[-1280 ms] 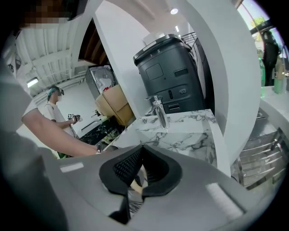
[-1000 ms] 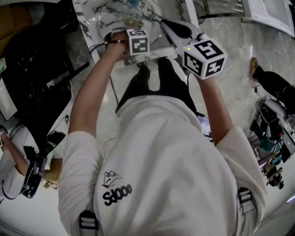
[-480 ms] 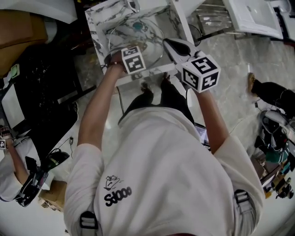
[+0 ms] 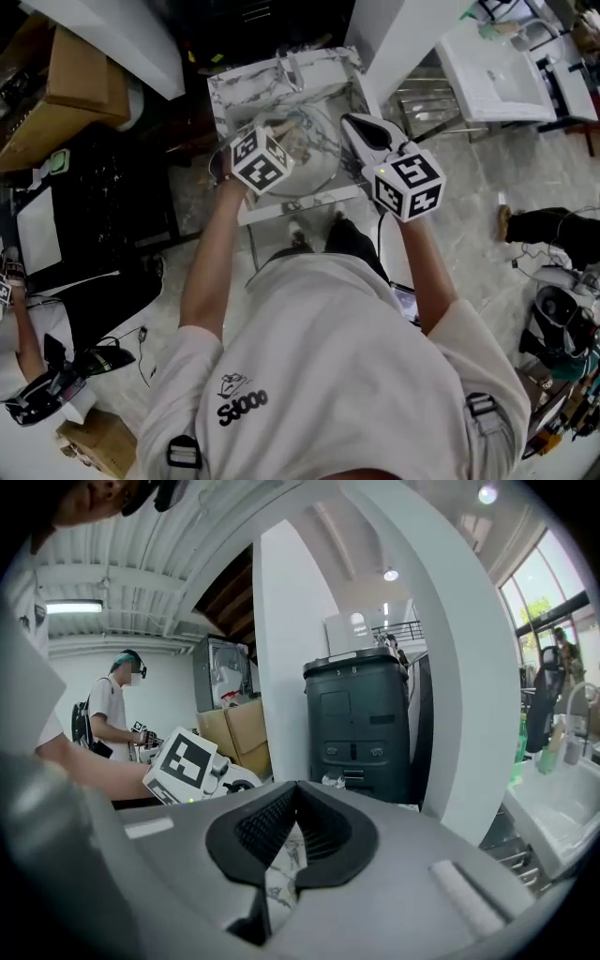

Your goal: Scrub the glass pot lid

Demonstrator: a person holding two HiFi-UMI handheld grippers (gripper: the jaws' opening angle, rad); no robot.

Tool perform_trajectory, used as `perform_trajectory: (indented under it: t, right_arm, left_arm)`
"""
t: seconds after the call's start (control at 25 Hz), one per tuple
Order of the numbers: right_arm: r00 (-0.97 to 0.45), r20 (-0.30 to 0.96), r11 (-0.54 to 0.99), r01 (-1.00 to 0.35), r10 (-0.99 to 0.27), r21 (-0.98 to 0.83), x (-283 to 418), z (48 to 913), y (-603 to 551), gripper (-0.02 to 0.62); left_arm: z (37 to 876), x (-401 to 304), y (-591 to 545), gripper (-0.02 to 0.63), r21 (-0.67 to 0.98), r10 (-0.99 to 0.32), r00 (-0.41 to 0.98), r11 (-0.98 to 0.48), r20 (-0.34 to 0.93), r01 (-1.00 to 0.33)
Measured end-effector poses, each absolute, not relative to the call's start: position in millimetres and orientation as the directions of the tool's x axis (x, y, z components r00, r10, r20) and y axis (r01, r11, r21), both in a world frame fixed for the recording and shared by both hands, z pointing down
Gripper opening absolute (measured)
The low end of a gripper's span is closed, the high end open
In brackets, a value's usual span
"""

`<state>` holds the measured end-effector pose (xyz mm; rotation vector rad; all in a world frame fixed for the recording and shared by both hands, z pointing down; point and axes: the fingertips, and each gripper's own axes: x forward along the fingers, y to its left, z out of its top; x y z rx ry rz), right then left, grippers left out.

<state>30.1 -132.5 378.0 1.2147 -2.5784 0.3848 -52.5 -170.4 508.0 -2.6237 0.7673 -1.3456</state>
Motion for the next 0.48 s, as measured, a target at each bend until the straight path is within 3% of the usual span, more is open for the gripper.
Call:
perform_trajectory:
  t: [0.24,0.48]
  right_arm:
    - [-0.605,0.257,0.618,-0.785,-0.753,-0.039,24,329,-133,0.002]
    - [-0.588,0.186,0.601,-0.799,-0.787,0.015,22,288,-129,0.002]
  left_arm:
    - [423,-60,-182,0.057,-0.382,-0.625,0.531,-0.776,0.572,-0.502]
    - [356,-69,-179,0.057,-0.317,-0.698,0.598,-0.714,0.394,-0.624]
